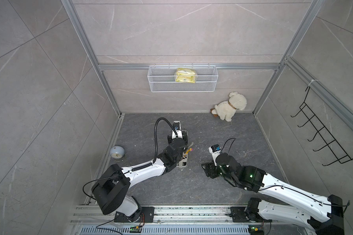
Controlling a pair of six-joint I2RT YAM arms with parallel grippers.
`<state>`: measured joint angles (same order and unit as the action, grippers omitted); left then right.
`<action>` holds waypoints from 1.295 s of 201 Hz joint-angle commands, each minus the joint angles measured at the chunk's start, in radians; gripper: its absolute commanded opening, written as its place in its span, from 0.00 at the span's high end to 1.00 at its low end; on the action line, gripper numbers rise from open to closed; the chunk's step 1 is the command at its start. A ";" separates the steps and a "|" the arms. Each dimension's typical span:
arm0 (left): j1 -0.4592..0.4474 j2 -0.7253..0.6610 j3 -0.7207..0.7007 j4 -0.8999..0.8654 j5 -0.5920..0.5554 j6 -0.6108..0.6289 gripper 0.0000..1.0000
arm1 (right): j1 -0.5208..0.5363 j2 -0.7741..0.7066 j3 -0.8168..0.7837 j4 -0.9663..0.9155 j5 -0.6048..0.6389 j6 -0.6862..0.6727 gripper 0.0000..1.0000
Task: Place the toothbrush into the toothbrush holder
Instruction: Place the toothbrush in the toothbrush holder.
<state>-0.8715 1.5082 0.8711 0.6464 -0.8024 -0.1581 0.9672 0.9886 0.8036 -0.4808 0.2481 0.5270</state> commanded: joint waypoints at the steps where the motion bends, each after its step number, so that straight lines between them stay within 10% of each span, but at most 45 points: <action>1: -0.002 0.023 -0.006 0.101 -0.003 -0.017 1.00 | -0.006 0.001 -0.022 0.005 0.025 0.001 0.31; 52: -0.007 0.062 -0.051 0.156 -0.030 -0.029 1.00 | -0.008 0.000 -0.041 0.016 0.024 0.010 0.31; 164: -0.052 0.042 -0.055 0.182 -0.110 0.060 0.66 | -0.008 -0.007 -0.048 0.020 0.024 0.019 0.30; 242: -0.102 -0.139 -0.035 -0.058 -0.139 0.013 0.27 | -0.010 -0.060 -0.021 -0.041 0.078 0.005 0.27; 260: -0.100 -0.265 -0.030 -0.277 -0.145 -0.090 0.03 | -0.025 -0.085 -0.003 -0.085 0.146 -0.009 0.21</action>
<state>-0.9726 1.4105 0.8093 0.6006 -0.9039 -0.1303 0.9596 0.9394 0.7689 -0.4873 0.2943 0.5304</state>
